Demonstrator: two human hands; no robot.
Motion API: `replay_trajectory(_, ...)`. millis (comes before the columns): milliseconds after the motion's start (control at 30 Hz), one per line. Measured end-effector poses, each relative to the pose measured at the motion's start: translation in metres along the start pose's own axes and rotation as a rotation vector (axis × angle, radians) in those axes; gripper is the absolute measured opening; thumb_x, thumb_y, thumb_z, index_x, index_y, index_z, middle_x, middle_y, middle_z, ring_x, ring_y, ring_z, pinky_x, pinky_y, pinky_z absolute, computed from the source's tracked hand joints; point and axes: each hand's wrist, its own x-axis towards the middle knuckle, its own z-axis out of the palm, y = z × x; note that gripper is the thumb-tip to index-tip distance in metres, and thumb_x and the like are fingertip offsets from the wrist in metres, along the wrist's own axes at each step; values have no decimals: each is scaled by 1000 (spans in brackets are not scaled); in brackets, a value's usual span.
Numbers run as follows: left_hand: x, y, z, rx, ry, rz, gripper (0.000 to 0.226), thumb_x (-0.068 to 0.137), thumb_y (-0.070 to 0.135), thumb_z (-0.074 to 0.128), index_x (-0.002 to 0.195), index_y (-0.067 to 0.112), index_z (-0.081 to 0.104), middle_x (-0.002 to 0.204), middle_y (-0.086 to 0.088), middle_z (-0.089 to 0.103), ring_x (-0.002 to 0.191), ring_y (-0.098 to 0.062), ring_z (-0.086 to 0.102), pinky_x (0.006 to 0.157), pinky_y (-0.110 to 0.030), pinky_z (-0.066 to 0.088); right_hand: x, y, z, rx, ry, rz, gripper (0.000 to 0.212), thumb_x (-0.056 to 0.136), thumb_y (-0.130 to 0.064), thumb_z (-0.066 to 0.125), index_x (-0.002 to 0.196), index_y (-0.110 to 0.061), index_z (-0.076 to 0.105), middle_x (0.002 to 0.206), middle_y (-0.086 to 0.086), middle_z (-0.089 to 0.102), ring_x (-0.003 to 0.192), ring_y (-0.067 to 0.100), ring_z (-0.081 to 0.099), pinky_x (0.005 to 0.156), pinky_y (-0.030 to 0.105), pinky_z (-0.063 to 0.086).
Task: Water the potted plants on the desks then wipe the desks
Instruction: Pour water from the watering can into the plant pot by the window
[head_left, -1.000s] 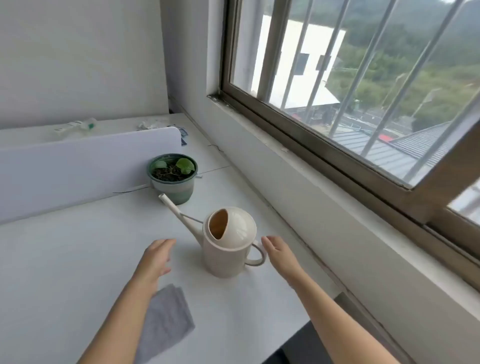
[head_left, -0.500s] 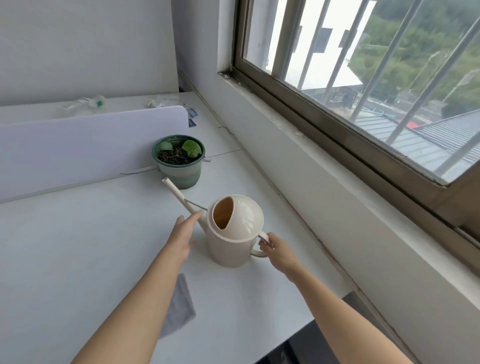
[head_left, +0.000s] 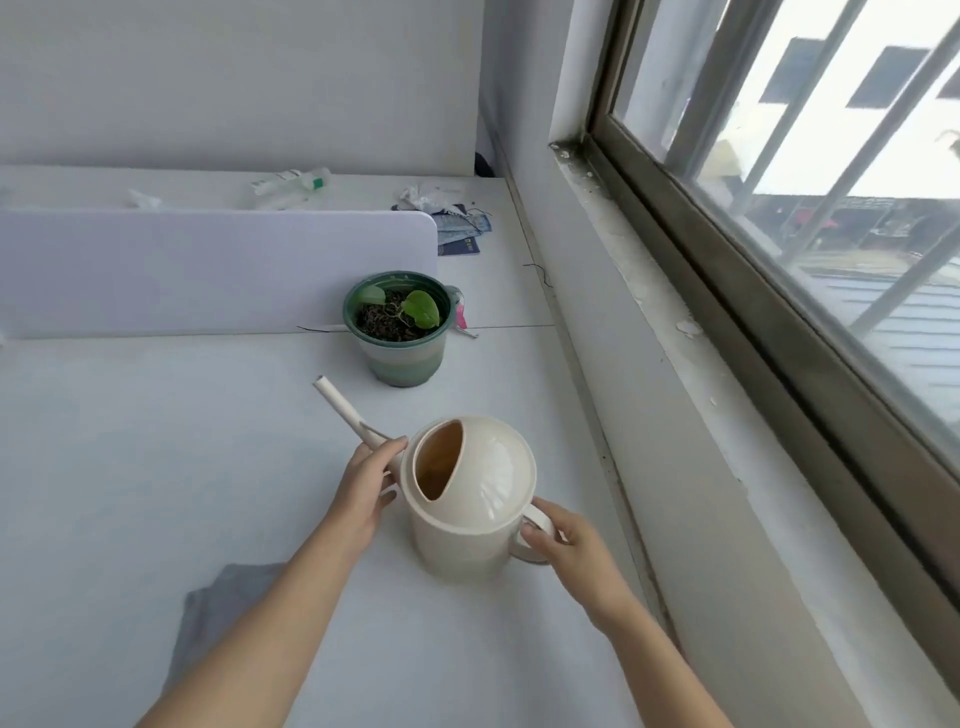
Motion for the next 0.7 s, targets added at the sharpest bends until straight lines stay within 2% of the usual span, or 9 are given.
replay_trajectory(100,-2,3,10,-47,11,38,24,93,37,42,100,16,49,91,-4,54,80,-15,52,69,-28,38,3,-14,-11,42,26,-30,24,86,-14,59,109,-20,64,110,8,66,84,-2,64,69,10,47)
replay_trajectory(167,-5,9,16,-56,-23,80,37,93,43,36,115,15,44,104,-7,52,82,-13,52,70,-27,38,2,-29,-15,77,48,-61,22,89,-4,54,103,-15,66,101,11,66,74,-5,62,63,9,47)
replay_trajectory(267,-8,25,25,22,-113,167,57,84,52,37,132,22,35,121,-7,52,89,-14,53,82,-31,37,-6,-50,-14,110,101,-101,24,89,0,51,106,-13,62,89,4,61,61,-11,58,55,7,45)
replay_trajectory(367,-10,42,31,69,-162,203,62,76,58,35,133,33,33,120,-3,55,84,-11,57,81,-31,37,-11,-61,-11,80,140,-158,35,89,2,50,120,-12,55,81,-10,63,59,-12,56,54,2,42)
replay_trajectory(433,-11,51,31,75,-173,201,68,75,57,35,133,22,31,113,-1,51,78,-9,54,70,-26,38,-14,-71,-8,69,149,-166,37,88,3,50,121,-14,54,65,-20,68,59,-11,58,54,3,43)
replay_trajectory(467,-10,54,31,74,-176,192,67,74,58,36,128,18,34,112,-2,50,77,-9,53,68,-25,38,-15,-75,-6,71,158,-158,37,88,3,50,121,-13,54,64,-23,69,60,-11,59,54,5,45)
replay_trajectory(500,-8,56,31,69,-178,180,66,72,59,38,125,18,35,113,-3,50,79,-10,53,70,-27,39,-15,-78,-5,69,167,-153,36,88,3,51,121,-10,56,65,-24,69,61,-11,59,53,7,46)
replay_trajectory(600,-3,58,28,68,-206,164,76,68,62,42,137,34,28,128,-1,52,92,-15,55,88,-36,38,-17,-88,-4,46,203,-139,31,87,0,53,117,-5,61,65,-23,69,61,-8,58,51,10,48)
replay_trajectory(700,0,58,28,51,-228,142,77,68,62,42,140,36,29,135,-1,52,95,-14,56,90,-37,38,-17,-93,-2,-33,241,-150,29,87,-7,56,112,-15,66,70,-23,69,64,-3,57,58,12,52)
